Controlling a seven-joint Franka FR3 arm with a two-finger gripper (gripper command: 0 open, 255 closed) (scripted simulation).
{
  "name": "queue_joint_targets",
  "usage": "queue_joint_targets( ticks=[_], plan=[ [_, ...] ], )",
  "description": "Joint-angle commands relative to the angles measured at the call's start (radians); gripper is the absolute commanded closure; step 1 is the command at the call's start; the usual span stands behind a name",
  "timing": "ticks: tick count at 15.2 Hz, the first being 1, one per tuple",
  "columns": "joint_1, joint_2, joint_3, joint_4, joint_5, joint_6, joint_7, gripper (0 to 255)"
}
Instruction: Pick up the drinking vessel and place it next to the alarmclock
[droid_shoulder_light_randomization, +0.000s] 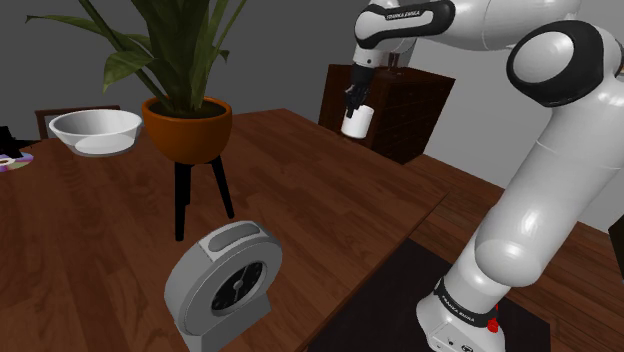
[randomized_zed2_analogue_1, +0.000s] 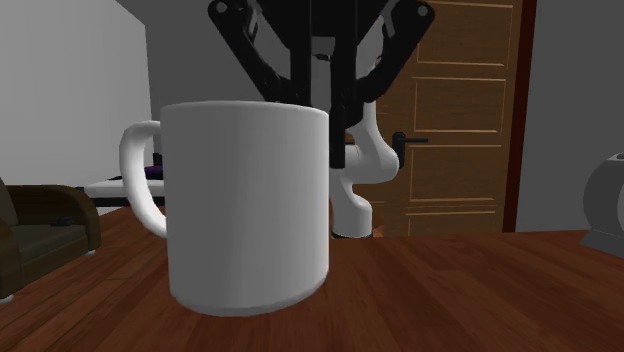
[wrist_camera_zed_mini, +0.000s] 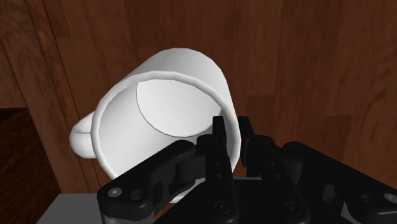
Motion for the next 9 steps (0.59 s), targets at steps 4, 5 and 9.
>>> queue_joint_targets(
  ticks=[4,5,9],
  plan=[
    [0.000,0.002,0.000,0.068,0.000,-0.066,0.001,255],
    [0.000,0.003,0.000,0.083,0.001,-0.080,0.001,255],
    [-0.002,0.012,-0.001,0.148,0.003,-0.136,0.000,255]
  ],
)
